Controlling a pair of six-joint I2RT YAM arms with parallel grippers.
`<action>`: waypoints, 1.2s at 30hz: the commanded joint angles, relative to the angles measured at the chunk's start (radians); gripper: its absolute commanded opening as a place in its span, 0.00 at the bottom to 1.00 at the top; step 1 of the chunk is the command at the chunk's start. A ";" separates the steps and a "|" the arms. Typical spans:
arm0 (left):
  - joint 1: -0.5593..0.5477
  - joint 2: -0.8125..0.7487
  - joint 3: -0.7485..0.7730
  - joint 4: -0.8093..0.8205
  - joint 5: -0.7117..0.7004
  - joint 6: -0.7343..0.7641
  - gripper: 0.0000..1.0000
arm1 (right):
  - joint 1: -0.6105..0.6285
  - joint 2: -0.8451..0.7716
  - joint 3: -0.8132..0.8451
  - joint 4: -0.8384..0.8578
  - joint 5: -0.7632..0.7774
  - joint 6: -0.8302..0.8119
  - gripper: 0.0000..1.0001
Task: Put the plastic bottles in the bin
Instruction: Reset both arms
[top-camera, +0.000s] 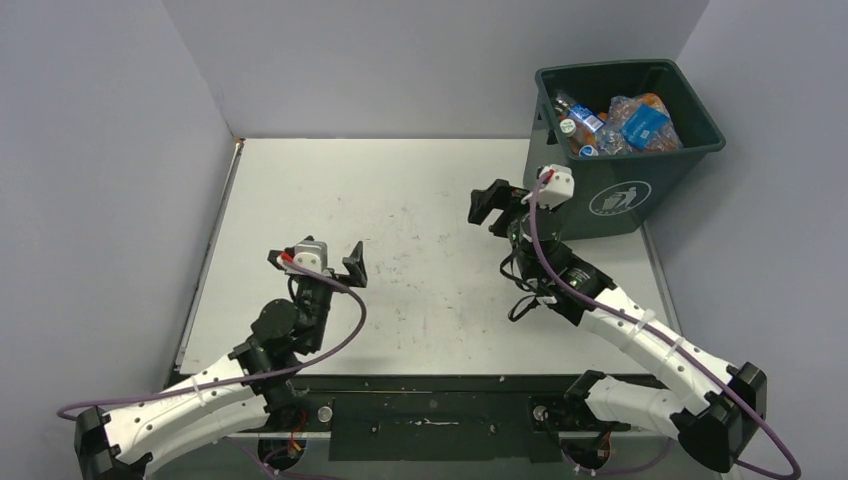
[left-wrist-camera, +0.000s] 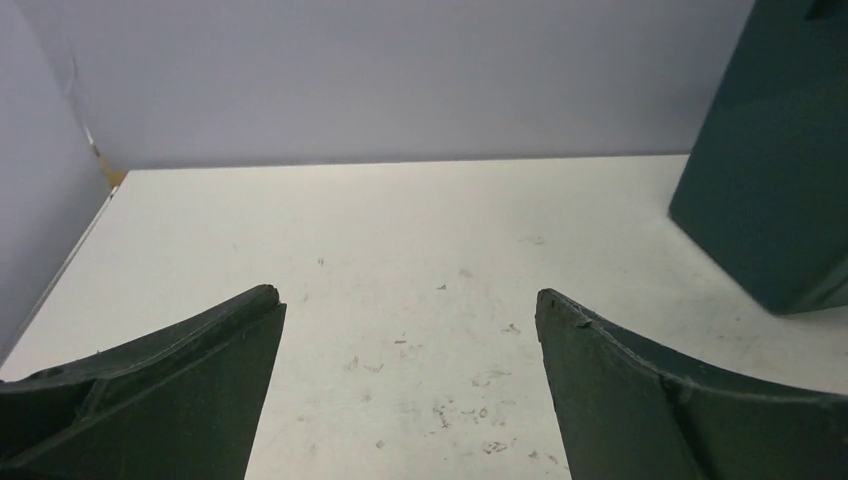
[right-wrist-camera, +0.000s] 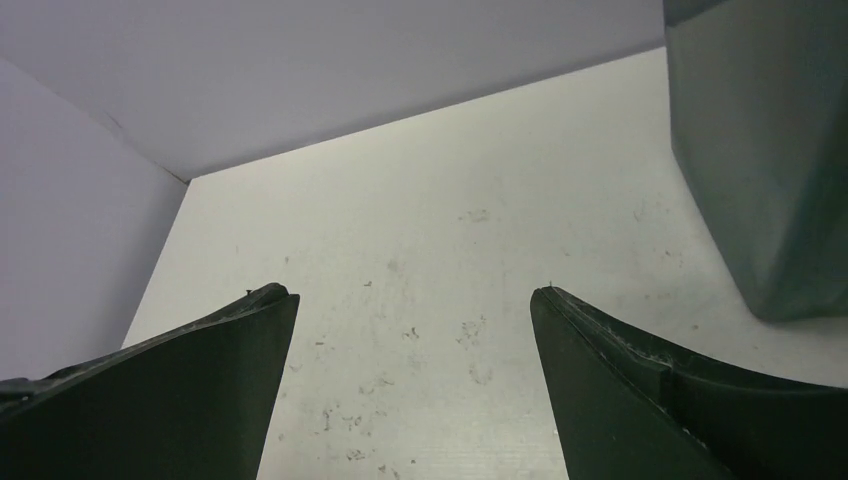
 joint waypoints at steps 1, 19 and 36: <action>0.068 0.116 0.073 -0.062 -0.109 -0.106 0.96 | -0.001 -0.060 0.000 -0.144 0.101 0.077 0.90; 0.744 0.484 -0.094 0.144 0.195 -0.214 0.96 | -0.005 -0.079 -0.349 0.018 0.183 -0.043 0.90; 0.823 0.872 -0.097 0.563 0.294 -0.184 0.96 | -0.173 0.044 -0.350 0.159 0.015 -0.116 0.90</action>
